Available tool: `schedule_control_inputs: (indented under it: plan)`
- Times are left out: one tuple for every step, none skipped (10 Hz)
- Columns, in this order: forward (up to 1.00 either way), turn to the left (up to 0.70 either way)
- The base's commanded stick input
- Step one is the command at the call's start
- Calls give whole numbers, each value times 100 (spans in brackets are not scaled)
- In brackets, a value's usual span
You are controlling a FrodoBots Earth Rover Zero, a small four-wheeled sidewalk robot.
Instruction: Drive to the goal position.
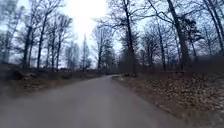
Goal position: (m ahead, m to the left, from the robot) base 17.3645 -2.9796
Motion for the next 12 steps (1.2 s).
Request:
schedule_control_inputs:
  plan:
    - [100,0]
    - [100,0]
    - [100,0]
    - [100,0]
    - [100,0]
    - [100,0]
    - [100,0]
    - [100,0]
    - [100,0]
    - [100,0]
    - [100,0]
    - [100,0]
